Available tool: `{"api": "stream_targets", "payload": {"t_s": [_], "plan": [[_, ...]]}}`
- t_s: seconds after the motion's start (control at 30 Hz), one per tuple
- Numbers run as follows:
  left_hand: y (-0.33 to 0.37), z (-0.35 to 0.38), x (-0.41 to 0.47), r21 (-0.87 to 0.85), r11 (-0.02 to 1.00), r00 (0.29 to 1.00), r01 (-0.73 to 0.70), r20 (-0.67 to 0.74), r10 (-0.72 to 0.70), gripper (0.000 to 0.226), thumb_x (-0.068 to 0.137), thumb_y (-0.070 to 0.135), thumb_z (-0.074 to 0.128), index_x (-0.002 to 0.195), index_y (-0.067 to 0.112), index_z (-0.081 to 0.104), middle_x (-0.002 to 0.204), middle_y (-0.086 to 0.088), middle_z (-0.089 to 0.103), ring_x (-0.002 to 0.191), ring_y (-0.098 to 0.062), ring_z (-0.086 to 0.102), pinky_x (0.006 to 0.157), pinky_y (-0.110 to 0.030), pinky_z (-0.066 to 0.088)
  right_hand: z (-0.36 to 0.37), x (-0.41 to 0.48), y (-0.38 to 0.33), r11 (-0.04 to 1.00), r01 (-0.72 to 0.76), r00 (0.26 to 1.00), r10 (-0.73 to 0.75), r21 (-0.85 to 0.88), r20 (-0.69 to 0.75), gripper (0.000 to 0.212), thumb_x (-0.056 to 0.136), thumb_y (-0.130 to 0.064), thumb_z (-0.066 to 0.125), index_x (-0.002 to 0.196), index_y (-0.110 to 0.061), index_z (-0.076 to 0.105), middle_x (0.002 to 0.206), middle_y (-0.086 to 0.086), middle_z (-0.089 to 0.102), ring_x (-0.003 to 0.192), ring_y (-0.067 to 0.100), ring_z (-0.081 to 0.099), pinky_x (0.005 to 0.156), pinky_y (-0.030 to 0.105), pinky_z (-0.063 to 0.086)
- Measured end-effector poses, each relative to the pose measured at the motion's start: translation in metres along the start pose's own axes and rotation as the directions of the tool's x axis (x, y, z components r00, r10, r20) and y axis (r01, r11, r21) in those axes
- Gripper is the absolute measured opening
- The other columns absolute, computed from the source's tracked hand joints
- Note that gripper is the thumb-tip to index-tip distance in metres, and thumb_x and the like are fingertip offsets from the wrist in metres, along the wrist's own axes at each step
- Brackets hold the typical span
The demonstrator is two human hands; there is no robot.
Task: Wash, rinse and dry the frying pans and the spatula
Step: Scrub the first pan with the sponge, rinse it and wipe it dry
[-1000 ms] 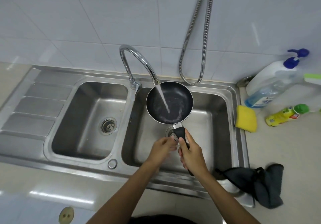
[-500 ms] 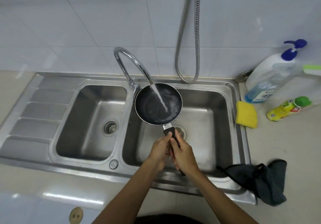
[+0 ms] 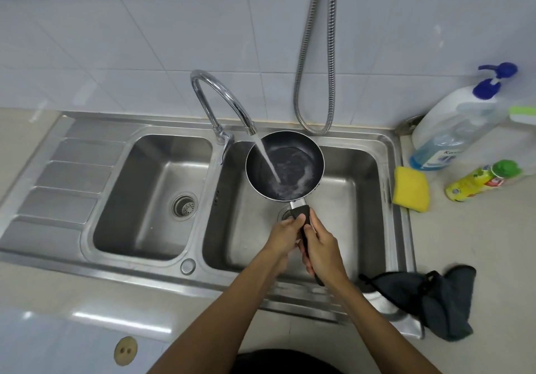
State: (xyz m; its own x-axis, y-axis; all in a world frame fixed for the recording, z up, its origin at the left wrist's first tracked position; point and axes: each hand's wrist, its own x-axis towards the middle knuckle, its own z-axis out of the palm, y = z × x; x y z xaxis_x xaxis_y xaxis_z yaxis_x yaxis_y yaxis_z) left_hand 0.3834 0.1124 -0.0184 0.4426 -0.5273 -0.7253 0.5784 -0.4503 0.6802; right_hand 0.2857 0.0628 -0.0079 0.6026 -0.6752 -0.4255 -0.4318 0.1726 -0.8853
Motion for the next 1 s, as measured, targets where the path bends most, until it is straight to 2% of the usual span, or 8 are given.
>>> {"api": "stream_targets", "payload": {"t_s": [0.07,0.13,0.2,0.27,0.33,0.6,0.8,1.0], "plan": [[0.004,-0.006,0.003,0.013,1.0,1.0,-0.017,-0.008,0.017,0.034,0.103,0.032,0.054,0.12,0.008,0.071,0.106,-0.01,0.075,0.079,-0.015,0.068,0.073,-0.025,0.051,0.005,0.004,-0.004,1.0,-0.005,1.0,0.005,0.013,0.005,0.044,0.109,-0.025,0.037,0.142,-0.051,0.048,0.058,0.01,0.052,0.043,0.026,0.044,0.037,0.029,0.037],[0.004,-0.015,0.004,0.032,0.999,1.0,-0.024,-0.02,0.024,0.035,0.102,0.034,0.054,0.12,0.01,0.071,0.109,-0.009,0.077,0.09,-0.021,0.071,0.088,-0.033,0.051,0.013,0.004,-0.006,1.0,0.003,1.0,-0.003,0.021,0.021,0.042,0.109,-0.025,0.037,0.142,-0.048,0.049,0.058,0.01,0.051,0.043,0.026,0.044,0.037,0.03,0.037],[0.001,-0.025,0.003,0.045,0.999,0.999,-0.023,-0.025,0.024,0.035,0.101,0.038,0.056,0.12,0.013,0.072,0.104,-0.002,0.078,0.103,-0.027,0.072,0.101,-0.042,0.045,0.019,0.001,-0.006,1.0,0.005,0.999,-0.006,0.021,0.031,0.045,0.109,-0.025,0.038,0.144,-0.052,0.044,0.059,0.012,0.051,0.043,0.025,0.044,0.037,0.029,0.038],[-0.005,-0.032,0.001,0.047,0.999,1.0,-0.019,-0.024,0.02,0.035,0.1,0.04,0.057,0.118,0.015,0.073,0.103,0.001,0.078,0.103,-0.019,0.072,0.105,-0.043,0.043,0.022,-0.004,-0.004,1.0,0.01,0.999,-0.011,0.024,0.04,0.046,0.109,-0.025,0.038,0.142,-0.056,0.038,0.061,0.013,0.052,0.042,0.023,0.045,0.036,0.029,0.039],[-0.009,-0.032,-0.002,0.045,0.999,1.0,-0.011,-0.016,0.012,0.034,0.1,0.04,0.057,0.117,0.016,0.073,0.106,0.001,0.078,0.104,-0.013,0.071,0.107,-0.043,0.042,0.022,-0.009,0.0,1.0,0.011,0.999,-0.012,0.017,0.044,0.046,0.109,-0.024,0.037,0.143,-0.055,0.037,0.061,0.012,0.052,0.041,0.021,0.044,0.035,0.029,0.039],[-0.016,-0.005,-0.006,0.02,0.999,0.999,0.029,0.026,-0.03,0.03,0.102,0.034,0.055,0.121,0.016,0.071,0.11,0.002,0.078,0.106,-0.009,0.07,0.108,-0.043,0.042,0.0,-0.014,0.015,0.997,0.02,1.0,-0.019,-0.073,0.005,0.049,0.11,-0.025,0.035,0.154,-0.047,0.034,0.052,0.009,0.053,0.042,0.022,0.045,0.041,0.031,0.043],[-0.002,-0.004,-0.006,0.016,1.0,0.999,0.001,0.033,-0.001,0.029,0.103,0.033,0.054,0.12,0.016,0.071,0.109,0.001,0.078,0.106,-0.01,0.071,0.109,-0.043,0.041,0.0,-0.006,0.007,0.998,0.037,0.999,-0.036,-0.046,0.007,0.05,0.109,-0.023,0.034,0.15,-0.053,0.037,0.054,0.009,0.053,0.041,0.025,0.043,0.038,0.031,0.039],[0.002,-0.021,-0.01,0.025,1.0,1.0,-0.016,0.004,0.015,0.031,0.103,0.033,0.054,0.121,0.016,0.071,0.11,0.002,0.078,0.107,-0.01,0.071,0.11,-0.044,0.041,0.017,-0.004,0.004,0.998,0.05,0.999,-0.049,-0.045,0.022,0.048,0.11,-0.023,0.035,0.149,-0.051,0.037,0.054,0.007,0.054,0.041,0.025,0.044,0.038,0.032,0.04]]}}
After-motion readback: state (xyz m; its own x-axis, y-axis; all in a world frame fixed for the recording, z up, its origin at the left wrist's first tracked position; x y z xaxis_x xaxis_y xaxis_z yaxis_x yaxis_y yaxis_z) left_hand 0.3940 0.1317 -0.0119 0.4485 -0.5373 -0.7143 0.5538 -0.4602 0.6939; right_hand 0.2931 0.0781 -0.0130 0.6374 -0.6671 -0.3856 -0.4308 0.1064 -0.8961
